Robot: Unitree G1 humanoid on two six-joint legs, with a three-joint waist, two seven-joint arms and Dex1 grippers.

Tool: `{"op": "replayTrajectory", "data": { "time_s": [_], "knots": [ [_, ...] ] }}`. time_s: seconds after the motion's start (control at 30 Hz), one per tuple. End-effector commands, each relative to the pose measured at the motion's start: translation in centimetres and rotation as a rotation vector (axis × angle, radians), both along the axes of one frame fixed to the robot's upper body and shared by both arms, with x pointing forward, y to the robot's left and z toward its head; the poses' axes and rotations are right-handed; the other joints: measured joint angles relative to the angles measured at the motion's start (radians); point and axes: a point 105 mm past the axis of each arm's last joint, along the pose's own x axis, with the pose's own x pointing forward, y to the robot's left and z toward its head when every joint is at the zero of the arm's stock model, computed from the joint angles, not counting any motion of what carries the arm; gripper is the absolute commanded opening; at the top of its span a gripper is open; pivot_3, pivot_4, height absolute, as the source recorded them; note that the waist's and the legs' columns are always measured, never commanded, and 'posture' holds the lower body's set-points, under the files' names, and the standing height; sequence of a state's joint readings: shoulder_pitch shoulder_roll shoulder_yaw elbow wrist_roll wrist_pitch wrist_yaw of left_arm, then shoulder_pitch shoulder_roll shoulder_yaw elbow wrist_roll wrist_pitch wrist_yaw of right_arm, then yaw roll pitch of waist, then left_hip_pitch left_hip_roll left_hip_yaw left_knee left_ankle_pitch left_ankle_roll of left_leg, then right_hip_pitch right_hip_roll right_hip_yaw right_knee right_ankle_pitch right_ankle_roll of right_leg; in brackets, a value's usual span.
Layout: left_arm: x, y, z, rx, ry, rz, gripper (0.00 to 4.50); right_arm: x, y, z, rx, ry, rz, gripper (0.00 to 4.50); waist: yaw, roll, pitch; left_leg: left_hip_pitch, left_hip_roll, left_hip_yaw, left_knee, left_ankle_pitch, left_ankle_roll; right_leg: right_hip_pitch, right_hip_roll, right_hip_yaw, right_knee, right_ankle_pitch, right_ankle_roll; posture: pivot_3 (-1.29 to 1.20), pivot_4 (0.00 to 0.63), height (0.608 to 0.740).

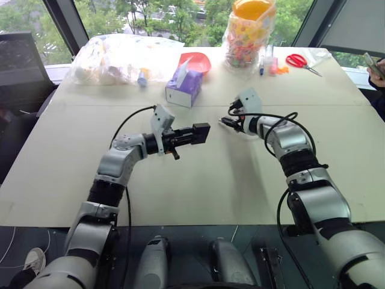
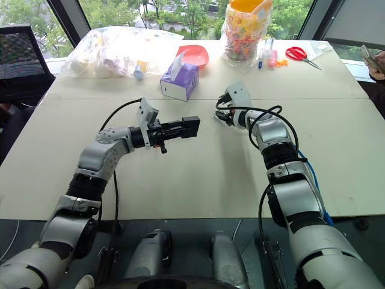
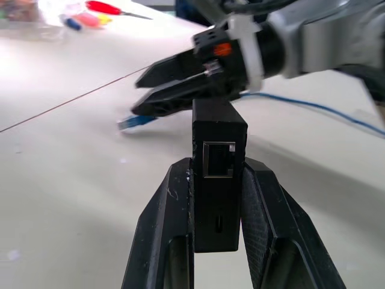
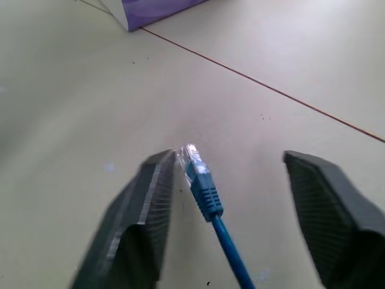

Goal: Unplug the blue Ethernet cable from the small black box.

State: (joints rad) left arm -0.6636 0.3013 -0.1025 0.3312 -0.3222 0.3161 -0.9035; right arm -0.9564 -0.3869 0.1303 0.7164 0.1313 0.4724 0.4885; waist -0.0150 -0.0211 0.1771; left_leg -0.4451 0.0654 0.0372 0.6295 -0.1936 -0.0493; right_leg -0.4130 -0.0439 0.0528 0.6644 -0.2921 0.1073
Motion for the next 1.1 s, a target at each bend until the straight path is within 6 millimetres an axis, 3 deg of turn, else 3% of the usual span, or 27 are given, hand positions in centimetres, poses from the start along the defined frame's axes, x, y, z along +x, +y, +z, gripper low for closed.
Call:
{"op": "replayTrajectory", "data": {
  "time_s": [0.03, 0.17, 0.27, 0.4, 0.43, 0.57, 0.67, 0.7, 0.83, 1.0, 1.1],
  "knots": [
    [0.9, -0.3, 0.9, -0.002, -0.087, 0.043, 0.47, -0.1, -0.9, 2.5, 0.026, -0.073, -0.003, 4.46, 0.000, 0.000, 0.000, 0.000, 0.000, 0.000, 0.000, 0.000, 0.000, 0.000, 0.000, 0.000, 0.000, 0.000, 0.000, 0.00, 0.150, 0.735],
    [1.6, -0.7, 0.1, 0.010, -0.123, 0.084, 0.47, -1.5, -2.2, 3.6, 0.081, -0.092, -0.015, 4.46, 0.004, 0.000, 0.000, 0.000, 0.000, 0.000, 0.000, 0.000, 0.000, 0.001, 0.000, 0.000, 0.000, 0.000, 0.000, 0.00, 0.150, 0.735],
    [2.1, -0.6, -1.9, 0.045, -0.112, 0.123, 0.47, -4.3, -3.5, 3.8, 0.161, -0.077, -0.013, 4.46, 0.006, 0.000, 0.000, 0.000, 0.000, -0.001, 0.000, 0.000, 0.000, 0.001, 0.000, -0.001, 0.000, 0.000, 0.000, 0.00, 0.150, 0.735],
    [2.4, 0.3, -3.5, 0.060, -0.094, 0.144, 0.47, -7.4, -3.4, 2.9, 0.163, -0.047, 0.008, 4.46, 0.002, 0.000, 0.000, 0.001, 0.000, -0.001, 0.000, 0.000, 0.000, 0.002, 0.000, -0.001, 0.000, 0.000, 0.000, 0.00, 0.150, 0.735],
    [2.4, 0.5, -3.7, 0.067, -0.091, 0.147, 1.48, -8.0, -3.3, 2.7, 0.164, -0.040, 0.014, 4.50, -0.001, 0.001, -0.001, 0.001, 0.000, -0.001, 0.000, 0.000, 0.000, 0.002, 0.000, 0.000, 0.000, 0.000, 0.000, 0.00, 0.150, 0.735],
    [2.4, 1.6, -4.9, 0.104, -0.060, 0.157, 3.01, -11.1, -1.8, 2.4, 0.177, -0.002, 0.098, 4.50, -0.004, 0.001, 0.000, 0.003, 0.000, -0.002, 0.001, 0.000, 0.000, 0.002, 0.001, 0.000, 0.000, 0.000, 0.000, 0.00, 0.150, 0.735],
    [2.6, 2.5, -4.8, 0.092, -0.046, 0.175, 4.24, -12.7, -1.2, 2.5, 0.199, 0.020, 0.135, 4.50, -0.001, 0.001, -0.001, 0.003, 0.000, -0.003, 0.001, 0.000, 0.000, 0.003, 0.001, 0.000, 0.000, 0.000, 0.000, 0.00, 0.150, 0.735],
    [2.6, 3.0, -4.7, 0.090, -0.045, 0.185, 4.47, -13.1, -1.1, 2.4, 0.197, 0.027, 0.144, 4.50, -0.001, 0.001, -0.001, 0.003, 0.000, -0.003, 0.001, 0.000, 0.000, 0.003, 0.001, 0.000, 0.000, 0.000, 0.000, 0.00, 0.150, 0.735],
    [2.3, 5.3, -3.3, 0.044, -0.019, 0.206, 4.47, -14.8, -0.6, 1.8, 0.174, 0.070, 0.198, 4.50, -0.004, 0.001, -0.001, 0.002, 0.000, -0.003, 0.001, 0.000, 0.000, 0.003, 0.001, 0.000, 0.000, 0.000, 0.000, 0.00, 0.150, 0.735],
    [1.0, 7.0, -1.6, 0.019, 0.014, 0.187, 4.47, -15.4, -0.8, 1.8, 0.176, 0.095, 0.220, 4.50, 0.001, 0.001, -0.001, 0.002, 0.000, -0.003, 0.000, 0.000, 0.000, 0.003, 0.001, -0.001, 0.000, 0.000, 0.000, 0.00, 0.150, 0.735],
    [-1.6, 7.1, -0.3, -0.022, 0.077, 0.086, 4.47, -16.6, -0.6, 1.9, 0.178, 0.133, 0.293, 4.50, 0.003, 0.001, -0.001, 0.002, 0.000, -0.003, 0.002, 0.000, 0.000, 0.004, 0.000, -0.001, -0.001, 0.000, 0.000, 0.00, 0.150, 0.735]
  ]
}}
